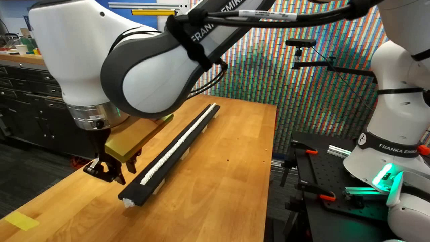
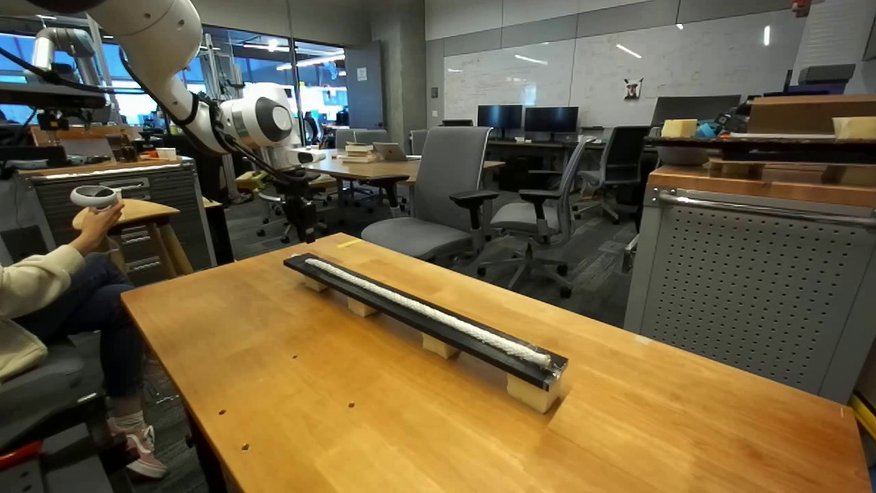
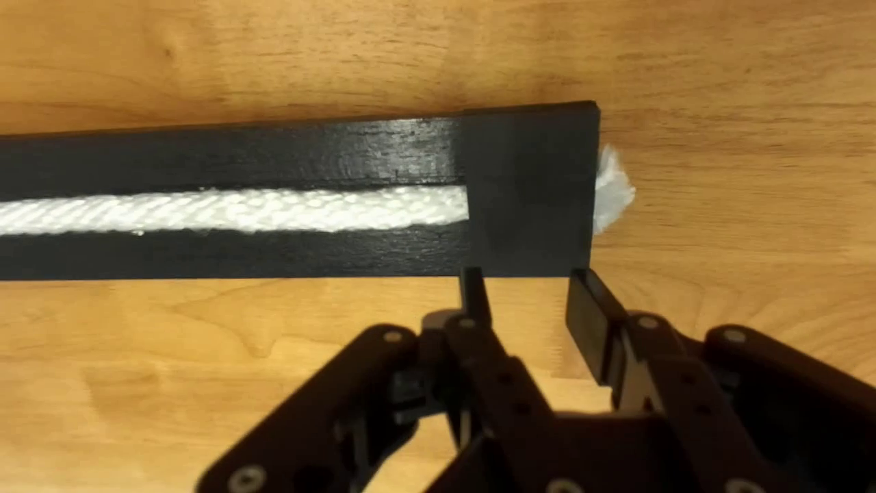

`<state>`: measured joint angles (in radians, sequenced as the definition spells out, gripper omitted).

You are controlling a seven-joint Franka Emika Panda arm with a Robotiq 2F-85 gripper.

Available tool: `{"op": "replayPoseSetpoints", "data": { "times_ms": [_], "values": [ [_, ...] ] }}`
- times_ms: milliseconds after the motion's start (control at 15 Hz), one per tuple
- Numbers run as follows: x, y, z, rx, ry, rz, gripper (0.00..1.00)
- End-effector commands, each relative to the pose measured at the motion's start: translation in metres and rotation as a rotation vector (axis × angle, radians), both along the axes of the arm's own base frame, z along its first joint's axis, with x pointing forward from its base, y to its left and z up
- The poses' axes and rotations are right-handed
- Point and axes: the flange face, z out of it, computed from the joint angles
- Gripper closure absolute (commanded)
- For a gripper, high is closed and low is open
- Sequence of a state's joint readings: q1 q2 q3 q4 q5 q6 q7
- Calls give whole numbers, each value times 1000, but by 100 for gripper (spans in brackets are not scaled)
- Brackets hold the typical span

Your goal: Set the rope along the middle of the black object then push it into the ridge

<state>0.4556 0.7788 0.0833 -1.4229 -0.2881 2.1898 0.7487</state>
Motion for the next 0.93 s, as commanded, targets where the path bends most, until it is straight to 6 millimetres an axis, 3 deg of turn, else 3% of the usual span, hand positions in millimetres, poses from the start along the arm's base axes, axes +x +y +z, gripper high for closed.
{"op": "replayPoseSetpoints", "data": {
  "times_ms": [0, 133, 867],
  "values": [
    [7, -15, 0, 21, 42, -27, 94],
    [8, -23, -4, 32, 62, -49, 100],
    [-1, -42, -23, 21, 111, -104, 99]
  ]
}}
